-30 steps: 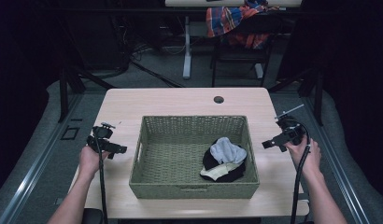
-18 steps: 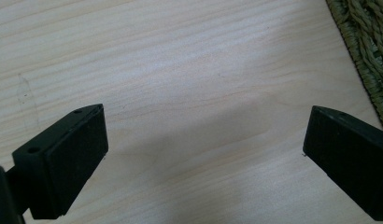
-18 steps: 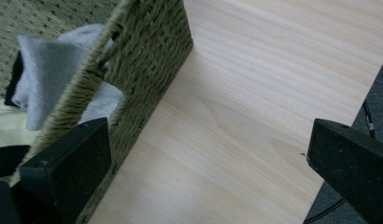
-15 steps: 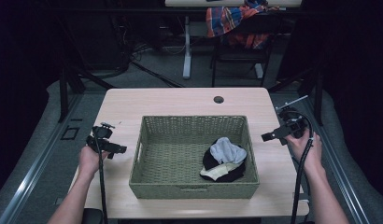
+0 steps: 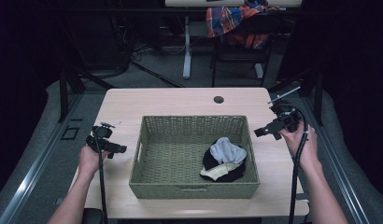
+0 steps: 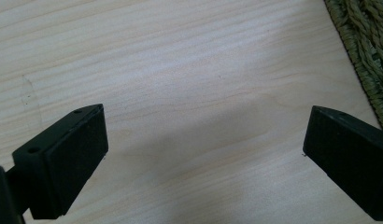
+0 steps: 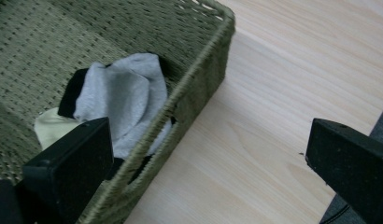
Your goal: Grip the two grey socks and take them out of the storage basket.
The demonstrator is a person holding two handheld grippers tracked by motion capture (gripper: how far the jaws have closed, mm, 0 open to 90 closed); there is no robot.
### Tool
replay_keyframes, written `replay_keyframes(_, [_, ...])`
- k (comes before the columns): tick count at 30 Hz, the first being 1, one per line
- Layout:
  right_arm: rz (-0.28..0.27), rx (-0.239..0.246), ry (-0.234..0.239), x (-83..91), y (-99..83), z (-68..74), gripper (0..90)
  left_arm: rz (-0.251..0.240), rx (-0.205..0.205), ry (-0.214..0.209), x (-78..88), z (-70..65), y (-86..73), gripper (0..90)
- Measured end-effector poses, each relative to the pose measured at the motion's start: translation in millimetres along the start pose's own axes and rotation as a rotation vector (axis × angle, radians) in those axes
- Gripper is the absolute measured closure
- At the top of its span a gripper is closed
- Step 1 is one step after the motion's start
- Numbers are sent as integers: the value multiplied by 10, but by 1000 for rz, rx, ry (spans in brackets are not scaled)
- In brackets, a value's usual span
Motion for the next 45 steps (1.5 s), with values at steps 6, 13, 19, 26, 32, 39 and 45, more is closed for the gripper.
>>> replay_keyframes(6, [2, 31, 15, 39, 120, 151, 3, -1, 3, -2, -6, 1, 5, 1])
replay_keyframes(13, [58, 54, 86, -58, 288, 387, 21, -1, 1, -5, -12, 0, 8, 1])
replay_keyframes(19, [98, 88, 99, -231, 432, 588, 90, 1, 4, -9, -11, 8, 5, 1])
replay_keyframes(26, [147, 119, 88, -419, 458, 715, 174, -7, 7, -13, -12, 9, 5, 0])
replay_keyframes(32, [223, 147, 88, -634, 399, 828, 316, -5, -3, -12, -13, 4, 9, 0])
replay_keyframes(39, [258, 135, 75, -803, 375, 902, 432, -1, -3, -14, -16, 4, 11, 0])
replay_keyframes(45, [297, 138, 41, -915, 352, 917, 484, 0, -6, -12, -15, 1, 12, 0])
Point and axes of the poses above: each handheld gripper's, and its own axes: x roughly backward along the jaws, y roughly out of its top, z roughly to its left, the point moved 1 cm from there along -x, roughly forward along the jaws, and after that the axes turned 4 degrees about -x, right-handed, at the moved point
